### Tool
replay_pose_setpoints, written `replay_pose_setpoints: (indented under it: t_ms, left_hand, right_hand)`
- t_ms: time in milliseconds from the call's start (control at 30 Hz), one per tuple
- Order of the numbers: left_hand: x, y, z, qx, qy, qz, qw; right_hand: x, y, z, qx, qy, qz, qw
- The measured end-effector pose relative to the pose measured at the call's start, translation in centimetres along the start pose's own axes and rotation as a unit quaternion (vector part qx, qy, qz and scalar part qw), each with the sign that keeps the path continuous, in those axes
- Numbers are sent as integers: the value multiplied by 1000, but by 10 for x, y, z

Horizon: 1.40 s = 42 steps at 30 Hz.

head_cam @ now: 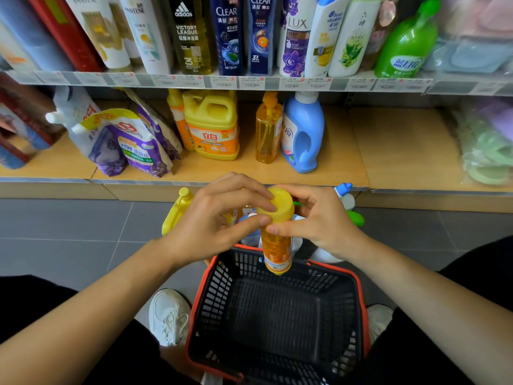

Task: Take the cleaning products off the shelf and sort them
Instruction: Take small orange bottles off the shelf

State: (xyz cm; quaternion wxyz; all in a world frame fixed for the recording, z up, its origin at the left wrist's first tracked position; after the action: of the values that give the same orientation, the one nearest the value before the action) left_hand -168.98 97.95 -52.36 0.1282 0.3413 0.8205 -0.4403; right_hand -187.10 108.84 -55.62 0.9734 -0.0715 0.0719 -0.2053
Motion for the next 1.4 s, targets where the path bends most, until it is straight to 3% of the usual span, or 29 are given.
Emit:
replay_pose_setpoints:
  t_ms: [267, 433, 533, 633, 700, 767, 900, 1033, 1233, 1400]
  left_hand:
    - [1, 1, -1, 5, 21, 81, 997]
    - [-8, 11, 19, -36, 4, 12, 999]
    - [-7, 19, 38, -57, -30, 32, 997]
    - [2, 29, 56, -157, -51, 131, 977]
    - [9, 40, 62, -273, 9, 211, 939]
    - [17, 48, 65, -338, 80, 240, 907]
    - [18, 50, 74, -435, 190, 139, 869]
    - [7, 49, 85, -507, 237, 53, 827]
    - [-24, 34, 102, -546, 283, -229, 755]
    - [-43, 20, 107, -463, 221, -309, 801]
  right_hand:
    - [-1, 1, -1, 29, -9, 40, 999]
    - [-9, -6, 1, 36, -21, -19, 999]
    - [-12, -10, 4, 27, -51, -38, 998]
    - [-12, -15, 7, 14, -108, -83, 991]
    - [-12, -19, 8, 16, -148, -125, 981]
    - [-12, -25, 8, 32, -186, -168, 967]
    - [-13, -39, 6, 91, -237, -212, 944]
    - [-17, -49, -5, 115, -199, -228, 946]
    - [-18, -57, -39, 191, -78, -176, 963]
    - [9, -67, -67, 209, -31, -77, 974]
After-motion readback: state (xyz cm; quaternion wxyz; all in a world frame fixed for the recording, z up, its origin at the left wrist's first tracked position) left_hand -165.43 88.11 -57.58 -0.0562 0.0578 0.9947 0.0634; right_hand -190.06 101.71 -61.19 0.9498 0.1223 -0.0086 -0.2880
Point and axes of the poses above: each hand's wrist, its own y-axis away from the middle knuckle, its own x-axis out of the palm, z = x × y, the point moved 1 cm from there along -y, towards the middle knuckle, and after that the axes turned 14 degrees about -z, right-handed, at the moved point
